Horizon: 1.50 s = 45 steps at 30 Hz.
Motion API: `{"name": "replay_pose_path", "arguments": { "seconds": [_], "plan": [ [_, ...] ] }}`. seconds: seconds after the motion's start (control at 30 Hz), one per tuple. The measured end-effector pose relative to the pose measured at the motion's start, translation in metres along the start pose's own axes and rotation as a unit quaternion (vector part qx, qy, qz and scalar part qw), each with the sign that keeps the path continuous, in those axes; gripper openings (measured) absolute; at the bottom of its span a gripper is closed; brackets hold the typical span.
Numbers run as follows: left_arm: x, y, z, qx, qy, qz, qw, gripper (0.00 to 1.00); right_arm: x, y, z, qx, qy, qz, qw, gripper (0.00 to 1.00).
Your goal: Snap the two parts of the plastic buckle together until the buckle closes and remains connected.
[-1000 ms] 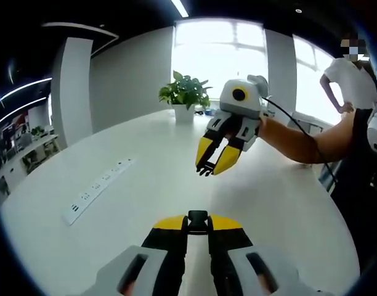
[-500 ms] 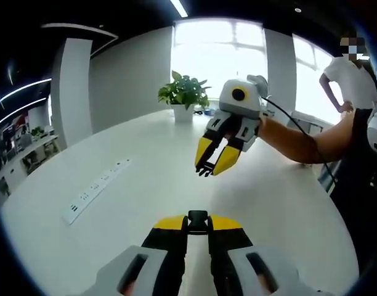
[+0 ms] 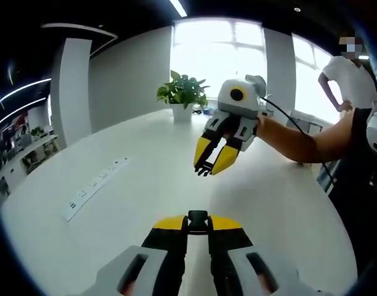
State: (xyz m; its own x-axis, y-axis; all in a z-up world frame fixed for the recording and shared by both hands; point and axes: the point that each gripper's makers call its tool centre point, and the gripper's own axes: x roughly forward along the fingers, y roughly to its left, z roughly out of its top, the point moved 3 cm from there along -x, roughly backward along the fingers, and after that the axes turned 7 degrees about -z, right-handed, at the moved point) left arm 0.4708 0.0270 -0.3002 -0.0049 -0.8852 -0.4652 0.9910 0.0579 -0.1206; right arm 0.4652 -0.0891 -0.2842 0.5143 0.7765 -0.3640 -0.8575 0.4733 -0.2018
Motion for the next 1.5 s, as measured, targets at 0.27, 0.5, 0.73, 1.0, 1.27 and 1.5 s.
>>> {"name": "replay_pose_path", "arguments": {
  "seconds": [0.27,0.5,0.73,1.0,1.27,1.5],
  "plan": [
    [-0.002,-0.006,-0.003,0.0,0.002,-0.001,1.0,0.12,-0.001,0.006,-0.002,-0.001,-0.001,0.001,1.0,0.14],
    [-0.004,-0.012,-0.004,0.002,0.004,-0.002,1.0,0.12,-0.002,0.014,-0.002,-0.001,-0.002,0.005,1.0,0.14],
    [-0.006,-0.015,-0.004,0.002,0.004,-0.002,1.0,0.12,-0.004,0.017,-0.001,-0.001,-0.006,0.006,1.0,0.14],
    [-0.008,-0.02,-0.007,0.003,0.007,-0.002,1.0,0.12,-0.006,0.026,-0.001,-0.005,-0.005,0.011,0.9999,0.14],
    [-0.012,-0.028,-0.009,0.005,0.005,0.0,1.0,0.12,-0.008,0.034,-0.002,-0.009,0.0,0.016,0.9998,0.14],
    [-0.015,-0.034,-0.01,0.007,0.005,0.001,1.0,0.12,-0.009,0.041,-0.001,-0.011,0.003,0.019,0.9998,0.14]
  ]
}}
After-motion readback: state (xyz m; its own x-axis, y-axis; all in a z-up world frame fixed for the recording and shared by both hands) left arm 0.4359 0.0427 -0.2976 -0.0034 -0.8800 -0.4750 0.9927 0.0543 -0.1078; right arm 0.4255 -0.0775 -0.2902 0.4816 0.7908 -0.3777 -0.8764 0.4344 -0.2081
